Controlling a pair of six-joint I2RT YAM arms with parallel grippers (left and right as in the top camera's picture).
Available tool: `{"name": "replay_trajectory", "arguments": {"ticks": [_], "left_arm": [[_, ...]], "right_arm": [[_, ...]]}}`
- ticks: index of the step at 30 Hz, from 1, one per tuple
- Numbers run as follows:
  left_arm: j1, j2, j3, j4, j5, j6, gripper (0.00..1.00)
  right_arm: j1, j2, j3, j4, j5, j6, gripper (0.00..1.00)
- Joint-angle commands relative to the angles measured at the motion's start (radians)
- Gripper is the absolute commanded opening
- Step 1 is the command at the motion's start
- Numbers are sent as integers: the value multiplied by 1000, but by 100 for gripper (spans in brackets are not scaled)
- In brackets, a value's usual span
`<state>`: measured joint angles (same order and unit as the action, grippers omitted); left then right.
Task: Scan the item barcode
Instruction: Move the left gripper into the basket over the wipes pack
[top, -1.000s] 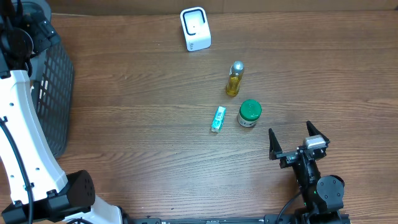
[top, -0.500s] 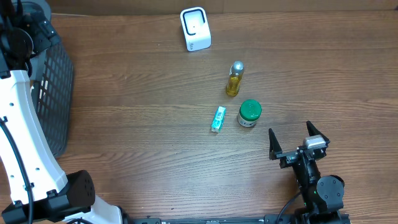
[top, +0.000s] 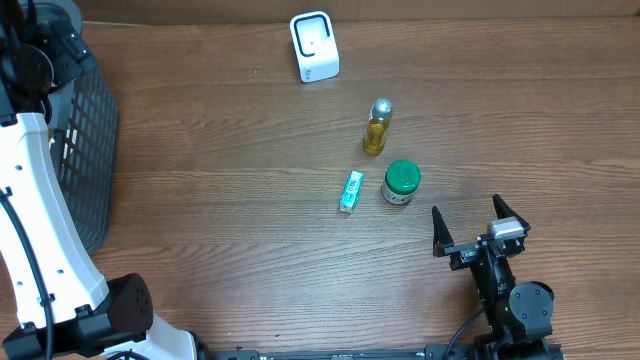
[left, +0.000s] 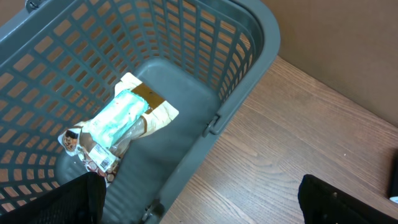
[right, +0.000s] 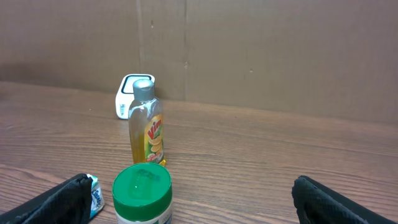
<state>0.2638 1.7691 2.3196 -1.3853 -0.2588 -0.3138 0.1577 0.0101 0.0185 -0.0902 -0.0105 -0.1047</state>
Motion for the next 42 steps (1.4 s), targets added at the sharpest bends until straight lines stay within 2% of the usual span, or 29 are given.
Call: {"name": "replay_trajectory", "arguments": {"ticks": [1, 10, 13, 15, 16, 17, 18, 19, 21, 25, 27, 31, 32, 38, 40, 42], "left_arm": [[2, -19, 9, -3, -6, 11, 99], [2, -19, 9, -2, -6, 10, 100], [2, -19, 9, 130, 13, -5, 99], [2, -20, 9, 183, 32, 68, 100], [2, -19, 9, 211, 31, 146, 93], [3, -14, 8, 237, 19, 233, 78], [11, -4, 8, 268, -15, 299, 72], [21, 6, 8, 285, -57, 322, 73], [59, 40, 8, 298, -175, 338, 83], [141, 96, 8, 256, -187, 372, 85], [193, 134, 8, 222, -140, 400, 86], [298, 220, 8, 175, 130, 539, 86], [315, 234, 8, 169, 153, 554, 86], [420, 358, 7, 148, 175, 564, 89], [434, 406, 8, 135, 175, 565, 99], [437, 443, 7, 124, 175, 565, 100]], "right_arm": [[-1, -7, -10, 6, 6, 3, 100], [-1, -7, -10, 6, 6, 3, 100], [-1, -7, -10, 6, 6, 3, 100], [-1, -7, -10, 6, 6, 3, 100], [-1, -7, -10, 6, 6, 3, 100], [-1, -7, -10, 6, 6, 3, 100], [-1, -7, -10, 6, 6, 3, 100], [-1, -7, -10, 6, 6, 3, 100], [-1, -7, -10, 6, 6, 3, 100], [-1, -7, -10, 6, 6, 3, 100], [-1, -7, -10, 6, 6, 3, 100], [-1, -7, -10, 6, 6, 3, 100], [-1, -7, -10, 6, 6, 3, 100], [-1, -7, -10, 6, 6, 3, 100], [-1, -7, -10, 6, 6, 3, 100], [-1, -7, -10, 6, 6, 3, 100]]}}
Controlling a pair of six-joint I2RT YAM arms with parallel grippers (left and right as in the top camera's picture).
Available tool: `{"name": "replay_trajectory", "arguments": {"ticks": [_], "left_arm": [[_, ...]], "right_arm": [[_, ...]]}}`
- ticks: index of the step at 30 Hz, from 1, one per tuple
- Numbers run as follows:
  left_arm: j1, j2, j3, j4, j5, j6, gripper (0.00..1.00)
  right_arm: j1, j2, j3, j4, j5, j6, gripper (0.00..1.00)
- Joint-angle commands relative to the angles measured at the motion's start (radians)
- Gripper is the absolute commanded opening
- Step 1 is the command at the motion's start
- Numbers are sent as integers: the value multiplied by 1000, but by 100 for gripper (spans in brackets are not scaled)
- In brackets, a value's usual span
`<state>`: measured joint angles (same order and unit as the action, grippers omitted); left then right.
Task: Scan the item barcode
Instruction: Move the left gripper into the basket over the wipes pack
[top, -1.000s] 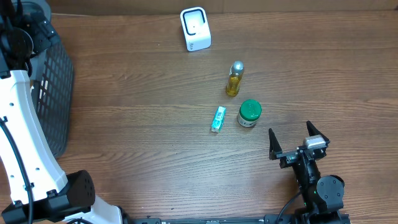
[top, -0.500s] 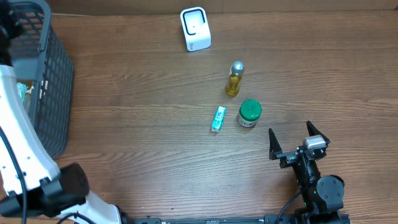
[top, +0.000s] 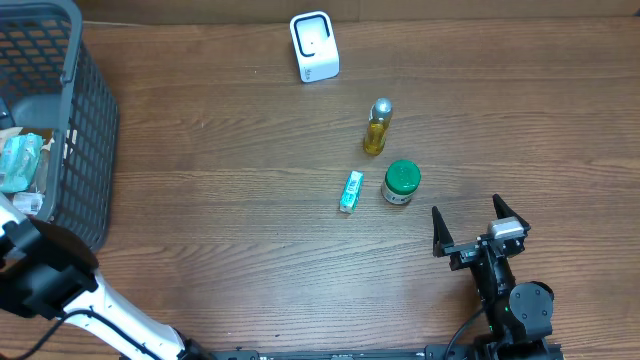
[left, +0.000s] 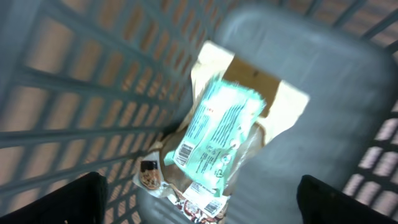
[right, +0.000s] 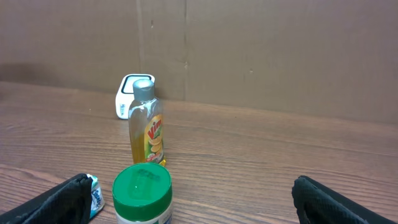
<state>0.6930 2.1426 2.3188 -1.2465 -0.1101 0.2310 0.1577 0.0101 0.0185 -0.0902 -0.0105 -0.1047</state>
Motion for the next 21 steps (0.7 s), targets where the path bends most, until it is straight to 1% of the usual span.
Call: {"name": "replay_trajectory", "arguments": {"ticks": [1, 6, 21], "left_arm": [[8, 90, 8, -20, 26, 25, 100], [8, 180, 8, -31, 27, 90, 100], [7, 306, 7, -3, 26, 223, 100]], "right_arm": [[-1, -7, -10, 6, 6, 3, 100], [-1, -7, -10, 6, 6, 3, 100], [-1, -7, -10, 6, 6, 3, 100]]}}
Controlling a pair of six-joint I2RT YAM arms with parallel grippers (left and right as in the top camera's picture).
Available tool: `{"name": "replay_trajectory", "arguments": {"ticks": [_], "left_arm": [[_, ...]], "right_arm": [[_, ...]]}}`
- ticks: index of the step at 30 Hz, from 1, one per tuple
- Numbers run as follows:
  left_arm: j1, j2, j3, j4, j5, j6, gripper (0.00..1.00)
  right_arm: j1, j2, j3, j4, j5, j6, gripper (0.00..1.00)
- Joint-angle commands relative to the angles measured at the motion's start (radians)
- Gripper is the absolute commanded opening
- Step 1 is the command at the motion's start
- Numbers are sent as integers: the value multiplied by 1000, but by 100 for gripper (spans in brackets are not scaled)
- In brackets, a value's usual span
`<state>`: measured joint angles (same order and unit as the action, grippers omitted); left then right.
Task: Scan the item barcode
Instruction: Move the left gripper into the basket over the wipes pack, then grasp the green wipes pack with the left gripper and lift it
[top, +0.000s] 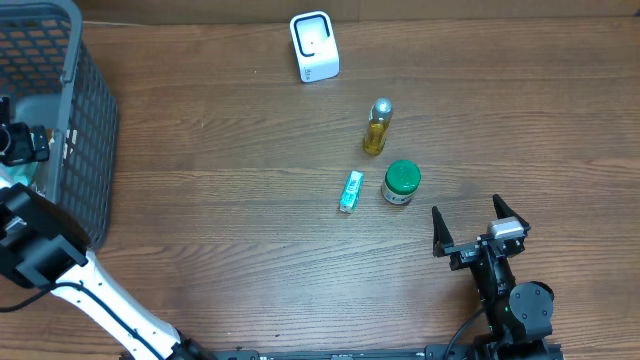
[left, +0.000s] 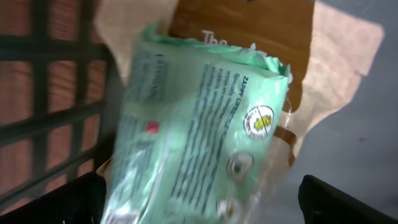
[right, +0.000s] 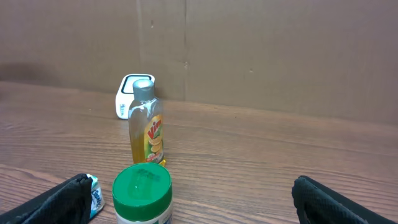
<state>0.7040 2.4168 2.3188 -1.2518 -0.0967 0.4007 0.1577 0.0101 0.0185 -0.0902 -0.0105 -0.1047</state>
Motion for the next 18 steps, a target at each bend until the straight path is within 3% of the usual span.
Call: {"name": "replay_trajectory", "arguments": {"ticks": [1, 14, 18], "left_arm": [[-4, 36, 7, 6, 12, 57, 100], [-16, 80, -50, 2, -12, 63, 100], [-16, 80, -106, 17, -18, 43, 94]], "right_arm": [[-1, -7, -10, 6, 6, 3, 100], [-1, -7, -10, 6, 6, 3, 100], [-1, -7, -10, 6, 6, 3, 100]]}}
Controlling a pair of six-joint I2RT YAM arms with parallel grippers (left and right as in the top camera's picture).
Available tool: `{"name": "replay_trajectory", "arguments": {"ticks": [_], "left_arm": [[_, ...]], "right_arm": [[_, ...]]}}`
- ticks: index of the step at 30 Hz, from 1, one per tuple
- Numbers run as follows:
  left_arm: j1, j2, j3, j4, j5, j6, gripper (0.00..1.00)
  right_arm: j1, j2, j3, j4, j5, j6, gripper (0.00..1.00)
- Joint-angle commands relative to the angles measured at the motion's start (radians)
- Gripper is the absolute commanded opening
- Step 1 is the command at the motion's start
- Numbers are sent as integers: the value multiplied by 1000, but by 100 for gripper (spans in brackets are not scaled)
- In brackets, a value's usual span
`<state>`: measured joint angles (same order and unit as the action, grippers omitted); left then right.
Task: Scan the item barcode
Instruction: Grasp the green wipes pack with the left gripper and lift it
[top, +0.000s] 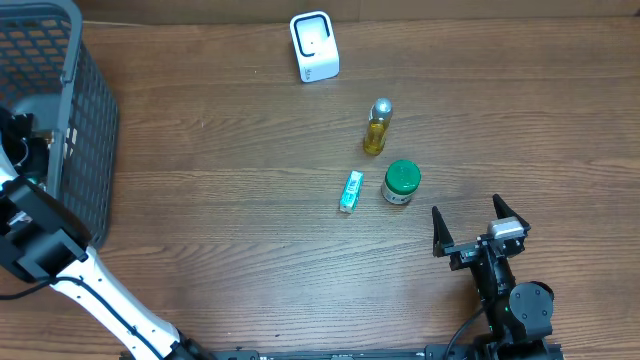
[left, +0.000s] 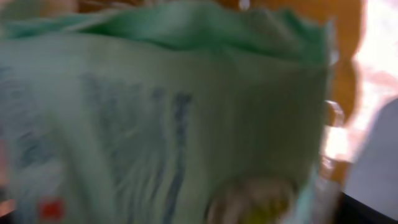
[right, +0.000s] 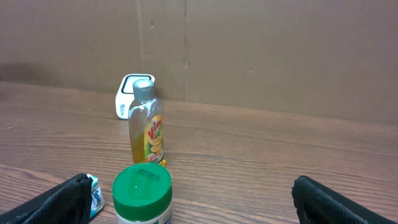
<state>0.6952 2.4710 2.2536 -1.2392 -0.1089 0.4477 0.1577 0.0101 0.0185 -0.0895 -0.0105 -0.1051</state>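
A pale green plastic packet fills the left wrist view, blurred and very close. My left gripper is down inside the grey mesh basket at the table's left edge, right at that packet. Only a dark bit of one finger shows at the lower right corner, far out to the side. The white barcode scanner stands at the back of the table. My right gripper rests open at the front right, holding nothing.
A yellow bottle, a green-lidded jar and a small teal pack sit mid-table. The jar and bottle stand just ahead of the right gripper. A brown-and-cream paper item lies under the packet.
The left gripper has come down closer onto the green packet in the basket, which now fills its view. The right arm and the table items have not moved.
The left gripper was first above the basket, looking down at the packet on its floor. Then it was inside the basket over the packet, then closer, and now right on it. The right gripper stayed open and still throughout.
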Motion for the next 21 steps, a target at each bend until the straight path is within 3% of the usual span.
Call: {"name": "replay_trajectory", "arguments": {"ticks": [1, 7, 10, 15, 21], "left_arm": [[-8, 26, -61, 12, -5, -7, 91], [-9, 25, -78, 19, 2, -37, 61], [-10, 17, -72, 16, 3, -54, 54], [-13, -22, 82, -30, 32, -158, 33], [-35, -153, 284, -39, 33, -284, 31]], "right_arm": [[-1, -7, -10, 5, 6, 3, 100], [-1, -7, -10, 5, 6, 3, 100], [-1, -7, -10, 5, 6, 3, 100], [-1, -7, -10, 5, 6, 3, 100], [-1, -7, -10, 5, 6, 3, 100]]}}
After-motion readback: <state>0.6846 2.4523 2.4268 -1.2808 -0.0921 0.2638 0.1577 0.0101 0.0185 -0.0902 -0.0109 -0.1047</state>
